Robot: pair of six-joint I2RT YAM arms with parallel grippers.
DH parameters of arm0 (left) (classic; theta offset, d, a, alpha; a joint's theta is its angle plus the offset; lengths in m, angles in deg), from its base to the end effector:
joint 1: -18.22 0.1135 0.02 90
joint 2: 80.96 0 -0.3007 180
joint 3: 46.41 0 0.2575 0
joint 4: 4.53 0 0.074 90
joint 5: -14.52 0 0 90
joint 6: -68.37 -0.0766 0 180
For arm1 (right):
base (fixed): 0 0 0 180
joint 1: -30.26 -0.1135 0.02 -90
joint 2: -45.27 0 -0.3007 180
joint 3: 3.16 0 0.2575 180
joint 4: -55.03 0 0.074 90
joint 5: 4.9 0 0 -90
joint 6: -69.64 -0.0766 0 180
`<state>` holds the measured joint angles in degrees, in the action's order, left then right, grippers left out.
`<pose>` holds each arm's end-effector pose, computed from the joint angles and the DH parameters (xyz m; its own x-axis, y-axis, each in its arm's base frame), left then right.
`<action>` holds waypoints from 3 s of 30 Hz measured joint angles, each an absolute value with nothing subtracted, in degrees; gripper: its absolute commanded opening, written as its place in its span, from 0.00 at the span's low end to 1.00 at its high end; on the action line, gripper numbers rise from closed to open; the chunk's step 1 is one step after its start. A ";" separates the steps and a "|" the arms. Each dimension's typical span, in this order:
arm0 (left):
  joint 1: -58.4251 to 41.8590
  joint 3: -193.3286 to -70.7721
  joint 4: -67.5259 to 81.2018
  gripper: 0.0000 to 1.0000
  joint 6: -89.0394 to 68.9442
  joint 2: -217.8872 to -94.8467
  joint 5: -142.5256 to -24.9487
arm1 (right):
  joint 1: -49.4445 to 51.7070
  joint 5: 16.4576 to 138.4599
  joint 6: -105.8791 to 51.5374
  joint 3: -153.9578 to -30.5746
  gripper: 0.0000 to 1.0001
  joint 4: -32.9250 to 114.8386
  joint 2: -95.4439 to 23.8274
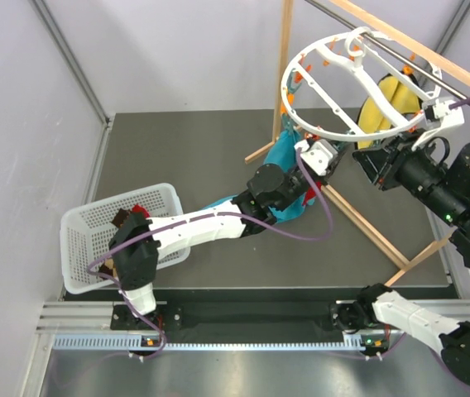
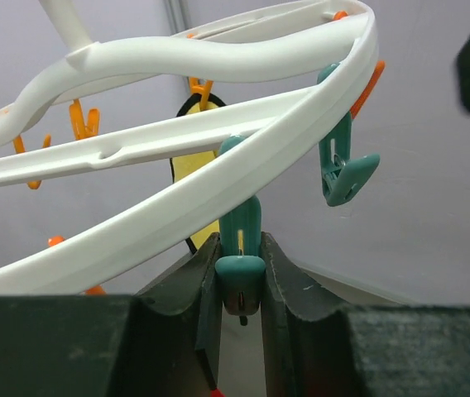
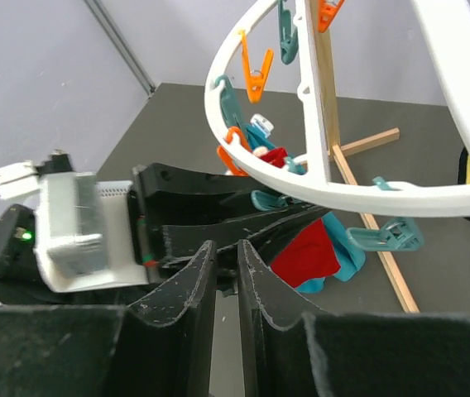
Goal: Clip the socks to the hanger
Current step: Open the clamp at the hanger.
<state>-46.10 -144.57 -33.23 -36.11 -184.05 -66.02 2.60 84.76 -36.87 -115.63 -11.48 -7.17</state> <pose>0.2200 -0.4285 0.4445 0.3751 -0.2109 -0.9027 0.7539 0.6360 0.1647 0.1016 0.0538 0.5579 -0.2292 0.2007 -0.9525 -0.4217 0.8614 0.2830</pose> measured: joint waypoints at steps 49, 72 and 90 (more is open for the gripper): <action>-43.96 -148.19 -31.72 0.51 -29.22 -191.17 -71.38 | 2.60 83.52 -36.34 -115.63 0.18 -12.75 -8.35; -43.91 -148.15 -34.37 0.34 -30.97 -191.46 -75.25 | 2.60 83.73 -36.34 -115.63 0.18 -12.95 -8.24; -43.91 -141.81 -35.94 0.42 -30.14 -184.53 -73.89 | 2.60 83.47 -35.99 -112.25 0.19 -13.12 -8.05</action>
